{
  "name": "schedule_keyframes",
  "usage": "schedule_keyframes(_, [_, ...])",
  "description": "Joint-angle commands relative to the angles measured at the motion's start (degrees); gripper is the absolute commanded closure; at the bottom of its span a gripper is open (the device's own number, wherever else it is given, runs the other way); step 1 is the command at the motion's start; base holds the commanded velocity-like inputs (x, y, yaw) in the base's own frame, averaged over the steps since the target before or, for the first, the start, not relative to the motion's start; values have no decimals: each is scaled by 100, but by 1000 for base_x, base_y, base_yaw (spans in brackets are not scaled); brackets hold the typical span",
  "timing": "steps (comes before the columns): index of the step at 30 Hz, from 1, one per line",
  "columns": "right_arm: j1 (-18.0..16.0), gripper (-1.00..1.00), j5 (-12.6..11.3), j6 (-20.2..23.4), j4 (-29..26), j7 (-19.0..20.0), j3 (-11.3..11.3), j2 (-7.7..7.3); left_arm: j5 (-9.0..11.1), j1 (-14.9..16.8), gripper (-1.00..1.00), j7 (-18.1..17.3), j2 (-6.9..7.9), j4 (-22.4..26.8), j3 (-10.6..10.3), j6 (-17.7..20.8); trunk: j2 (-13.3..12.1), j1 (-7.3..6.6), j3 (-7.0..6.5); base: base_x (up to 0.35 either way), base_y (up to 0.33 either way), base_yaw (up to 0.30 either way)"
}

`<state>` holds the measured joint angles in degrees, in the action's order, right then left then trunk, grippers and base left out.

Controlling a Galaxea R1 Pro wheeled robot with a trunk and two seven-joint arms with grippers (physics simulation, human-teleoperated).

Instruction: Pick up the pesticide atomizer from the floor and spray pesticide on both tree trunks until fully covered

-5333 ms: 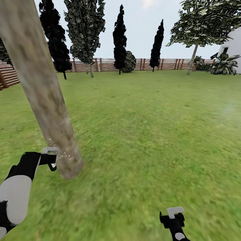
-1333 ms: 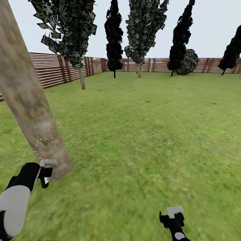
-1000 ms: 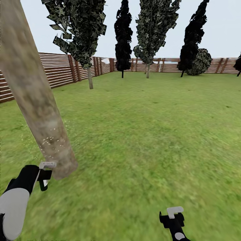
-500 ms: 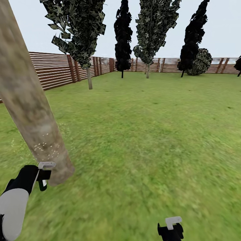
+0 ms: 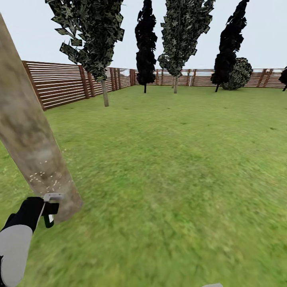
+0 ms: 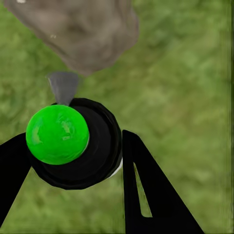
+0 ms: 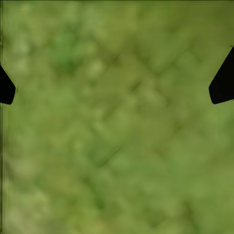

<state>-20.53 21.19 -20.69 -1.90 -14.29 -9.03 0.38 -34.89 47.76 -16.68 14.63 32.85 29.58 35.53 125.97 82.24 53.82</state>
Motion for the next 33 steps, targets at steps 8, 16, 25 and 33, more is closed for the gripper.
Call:
schedule_keyframes(8, [-3, -100, 60, -14, 6, -21, -46, 0, -54, 5, 100, -55, 17, 10, 30, 16, 2, -1, 5, 157, -245, 0])
schedule_keyframes(16, [-3, -100, 62, -27, -50, -12, -57, 9, -47, 3, 100, -50, 37, 24, 128, 16, 2, -1, 5, 58, -58, 0])
schedule_keyframes(25, [-3, -100, 44, -40, -1254, 5, -46, 14, -37, -301, 100, -54, 259, 28, 503, -26, 2, -1, 5, 0, 0, 2])
schedule_keyframes(33, [-3, -100, 68, -40, -1251, 5, -38, 15, -36, -303, 100, -46, 242, 28, 504, -20, 2, -1, 5, 113, -71, 241])
